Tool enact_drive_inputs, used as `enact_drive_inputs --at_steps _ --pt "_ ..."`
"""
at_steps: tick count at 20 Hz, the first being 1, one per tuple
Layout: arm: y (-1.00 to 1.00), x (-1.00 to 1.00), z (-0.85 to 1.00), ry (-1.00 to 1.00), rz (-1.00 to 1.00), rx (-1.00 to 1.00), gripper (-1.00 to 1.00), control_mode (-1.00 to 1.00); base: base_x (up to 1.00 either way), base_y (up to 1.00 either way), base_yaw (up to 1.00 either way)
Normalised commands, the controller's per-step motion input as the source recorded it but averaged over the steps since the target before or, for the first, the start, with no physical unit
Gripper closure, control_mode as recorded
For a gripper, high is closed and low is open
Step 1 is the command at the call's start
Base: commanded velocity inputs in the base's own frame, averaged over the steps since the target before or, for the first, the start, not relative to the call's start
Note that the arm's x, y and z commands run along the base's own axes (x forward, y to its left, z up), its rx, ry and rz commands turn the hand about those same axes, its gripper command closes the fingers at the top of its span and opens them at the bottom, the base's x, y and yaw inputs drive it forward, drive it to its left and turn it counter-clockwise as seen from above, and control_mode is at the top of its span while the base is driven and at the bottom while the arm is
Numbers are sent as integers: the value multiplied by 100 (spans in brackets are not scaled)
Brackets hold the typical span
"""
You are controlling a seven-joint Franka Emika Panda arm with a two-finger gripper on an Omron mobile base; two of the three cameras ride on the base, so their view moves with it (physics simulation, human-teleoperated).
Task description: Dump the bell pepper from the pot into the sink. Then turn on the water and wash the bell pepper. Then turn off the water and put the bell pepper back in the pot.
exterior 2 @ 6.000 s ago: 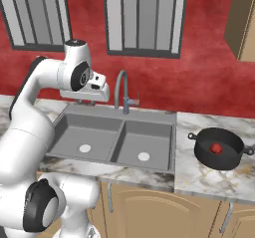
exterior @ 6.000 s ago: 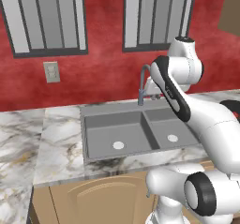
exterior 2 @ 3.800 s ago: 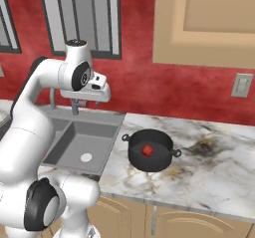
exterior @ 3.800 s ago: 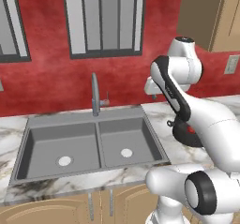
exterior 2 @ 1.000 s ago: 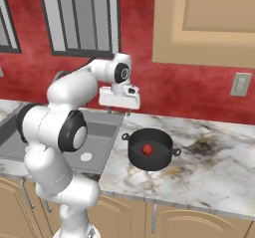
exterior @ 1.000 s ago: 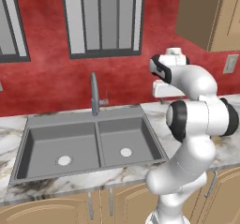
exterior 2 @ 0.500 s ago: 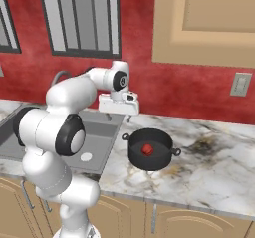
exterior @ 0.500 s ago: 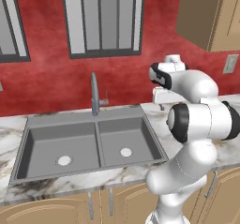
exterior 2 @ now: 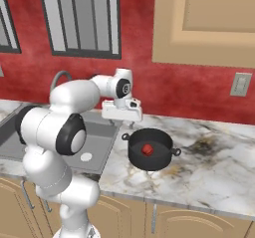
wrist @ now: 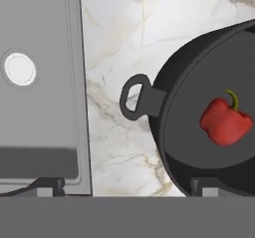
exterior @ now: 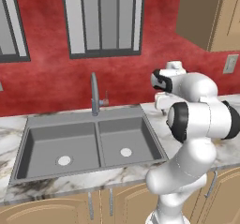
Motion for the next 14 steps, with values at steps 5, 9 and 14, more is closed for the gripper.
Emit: enact_drive_inputs --at_steps 5,9,14 --pt "-9 0 -25 0 0 0 -100 -100 0 0 0" --pt "-9 0 -19 0 0 0 -100 -100 0 0 0" --pt "-6 0 -17 0 0 0 -100 -100 0 0 0"
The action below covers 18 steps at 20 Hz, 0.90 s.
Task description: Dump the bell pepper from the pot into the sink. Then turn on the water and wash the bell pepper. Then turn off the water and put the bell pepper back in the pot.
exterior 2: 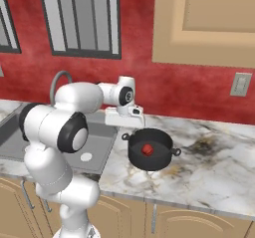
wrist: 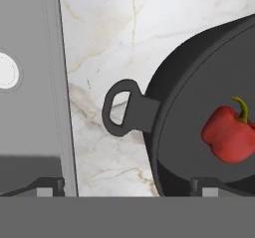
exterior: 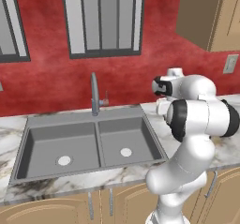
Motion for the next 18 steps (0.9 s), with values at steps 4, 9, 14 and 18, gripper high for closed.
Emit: enact_drive_inputs --at_steps 4,9,14,18 --pt "-4 0 -19 0 0 0 -100 -100 0 0 0" --pt "-1 0 -19 0 0 0 -100 -100 0 0 0" --pt "-1 5 -16 0 0 0 -100 -100 0 0 0" --pt "-5 8 -11 0 0 0 -100 -100 0 0 0"
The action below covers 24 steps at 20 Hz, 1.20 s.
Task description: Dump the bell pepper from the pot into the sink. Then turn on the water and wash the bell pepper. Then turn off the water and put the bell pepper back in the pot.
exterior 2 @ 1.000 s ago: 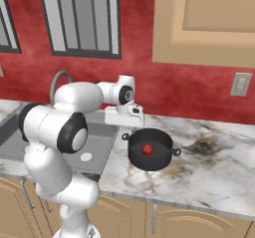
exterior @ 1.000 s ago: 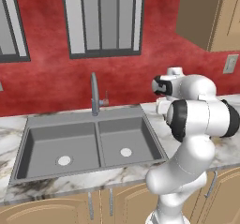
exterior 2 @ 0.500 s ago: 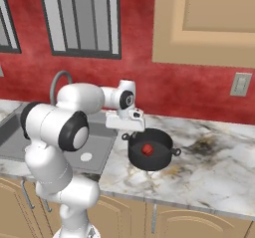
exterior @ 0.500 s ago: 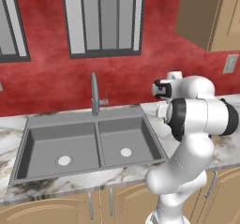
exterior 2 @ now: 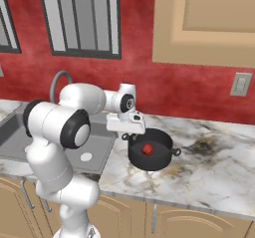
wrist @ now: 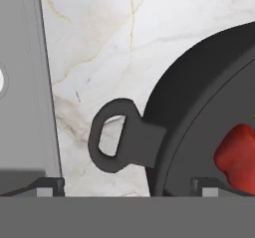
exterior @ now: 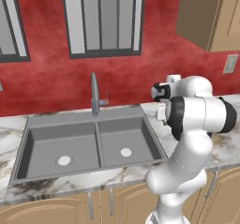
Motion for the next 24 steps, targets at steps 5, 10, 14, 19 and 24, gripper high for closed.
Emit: enact_drive_inputs --at_steps 5,10,14,19,24 --pt "-9 5 -10 0 0 0 -100 -100 0 0 0" --pt "-6 9 -10 0 0 0 -100 -100 0 0 0" --pt "-1 13 -10 0 0 0 -100 -100 0 0 0" --pt "0 13 -9 0 0 0 -100 -100 0 0 0" --pt "0 15 -9 0 0 0 -100 -100 0 0 0"
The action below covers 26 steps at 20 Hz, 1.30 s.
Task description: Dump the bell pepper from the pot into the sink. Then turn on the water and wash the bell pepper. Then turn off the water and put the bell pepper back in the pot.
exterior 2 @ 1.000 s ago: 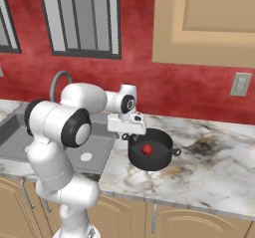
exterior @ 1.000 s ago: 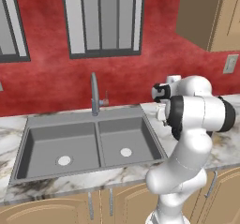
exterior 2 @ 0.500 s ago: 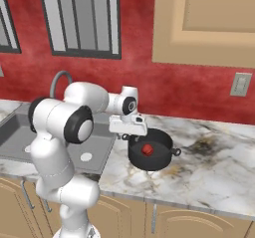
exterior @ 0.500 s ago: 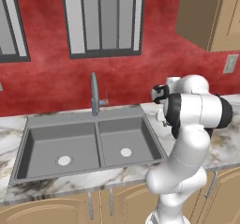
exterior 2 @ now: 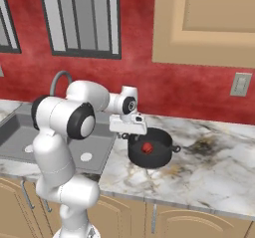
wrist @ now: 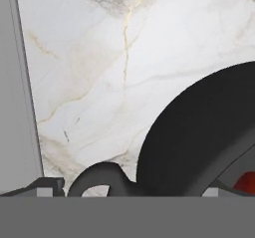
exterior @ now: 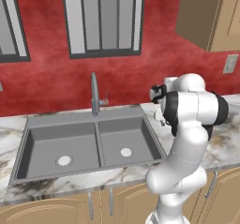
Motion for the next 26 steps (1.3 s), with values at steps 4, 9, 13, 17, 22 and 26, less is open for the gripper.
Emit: enact_drive_inputs --at_steps 4,9,13,17,22,26 --pt "-3 3 -14 0 0 0 -100 -100 0 0 0" --pt "-1 -7 -21 0 0 0 100 -100 0 0 0" --pt "-1 -33 -10 0 0 0 100 -100 0 0 0" --pt "0 -60 0 -3 0 2 100 -100 0 0 0" --pt "18 -50 48 -21 0 3 100 -100 0 0 0" --pt "51 -22 83 -22 2 2 100 -100 0 0 0"
